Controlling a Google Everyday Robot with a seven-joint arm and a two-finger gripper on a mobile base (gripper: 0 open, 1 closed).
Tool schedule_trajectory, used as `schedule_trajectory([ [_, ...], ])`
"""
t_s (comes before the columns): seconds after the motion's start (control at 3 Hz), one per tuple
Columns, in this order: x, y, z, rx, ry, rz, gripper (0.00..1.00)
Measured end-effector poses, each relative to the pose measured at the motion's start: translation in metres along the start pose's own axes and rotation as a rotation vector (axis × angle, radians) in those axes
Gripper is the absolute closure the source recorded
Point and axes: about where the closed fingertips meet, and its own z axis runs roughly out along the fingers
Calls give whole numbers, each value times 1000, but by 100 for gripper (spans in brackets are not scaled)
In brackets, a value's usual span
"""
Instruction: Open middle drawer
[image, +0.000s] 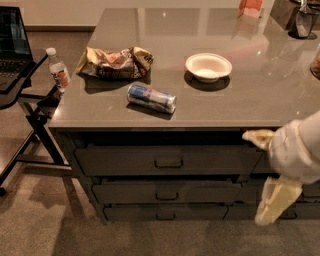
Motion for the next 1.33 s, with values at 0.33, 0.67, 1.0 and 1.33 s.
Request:
schedule_trajectory([
  [0.33,14,20,53,16,-31,-40,0],
  [0.67,16,10,59,71,-27,-44,0],
  [1.0,16,10,59,71,-27,-44,0],
  [1.33,19,10,74,49,-37,-32,0],
])
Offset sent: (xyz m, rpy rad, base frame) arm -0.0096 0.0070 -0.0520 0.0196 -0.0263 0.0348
